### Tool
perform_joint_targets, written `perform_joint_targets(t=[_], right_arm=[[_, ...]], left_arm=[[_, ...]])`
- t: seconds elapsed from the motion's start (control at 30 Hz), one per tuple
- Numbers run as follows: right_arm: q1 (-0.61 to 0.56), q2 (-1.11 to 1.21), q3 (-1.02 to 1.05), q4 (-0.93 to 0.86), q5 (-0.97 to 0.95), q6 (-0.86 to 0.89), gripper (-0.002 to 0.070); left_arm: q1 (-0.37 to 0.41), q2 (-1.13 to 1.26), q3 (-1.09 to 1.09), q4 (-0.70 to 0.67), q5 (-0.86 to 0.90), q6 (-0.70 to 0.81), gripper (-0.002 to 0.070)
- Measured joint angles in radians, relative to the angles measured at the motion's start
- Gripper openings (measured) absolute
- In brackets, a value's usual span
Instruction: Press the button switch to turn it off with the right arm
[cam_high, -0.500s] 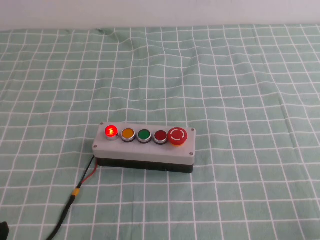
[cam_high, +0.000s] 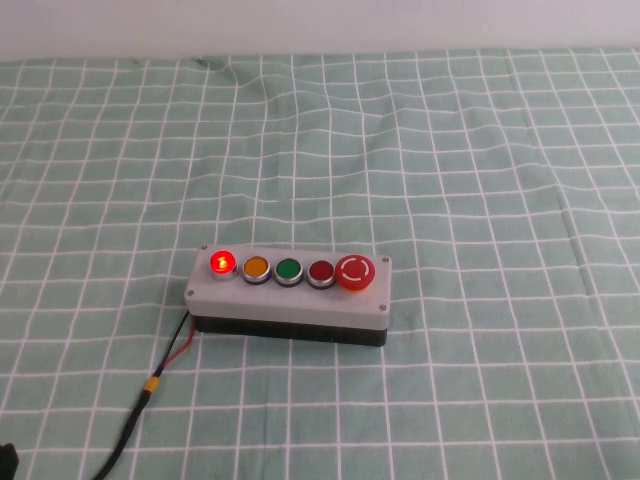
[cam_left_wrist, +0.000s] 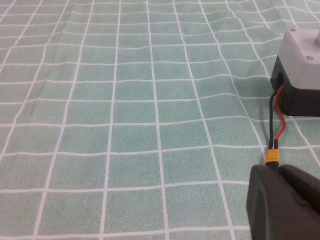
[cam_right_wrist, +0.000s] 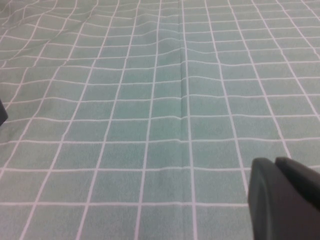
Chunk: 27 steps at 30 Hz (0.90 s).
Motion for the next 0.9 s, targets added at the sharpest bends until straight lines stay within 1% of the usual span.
perform_joint_targets(t=[0.7,0.8,0.9], right_arm=[[0.0,0.0,0.0,0.0,-0.004,0.0,-0.0016],[0.0,0.0,0.0,0.0,-0.052,-0.002,-0.0016],[0.0,0.0,0.0,0.0,-0.178,-0.002,-0.0016]], left_arm=[[0.0,0.0,0.0,0.0,0.0,0.0,-0.0003],[0.0,0.0,0.0,0.0,0.0,0.0,-0.0003],[0.0,0.0,0.0,0.0,0.0,0.0,-0.0003]])
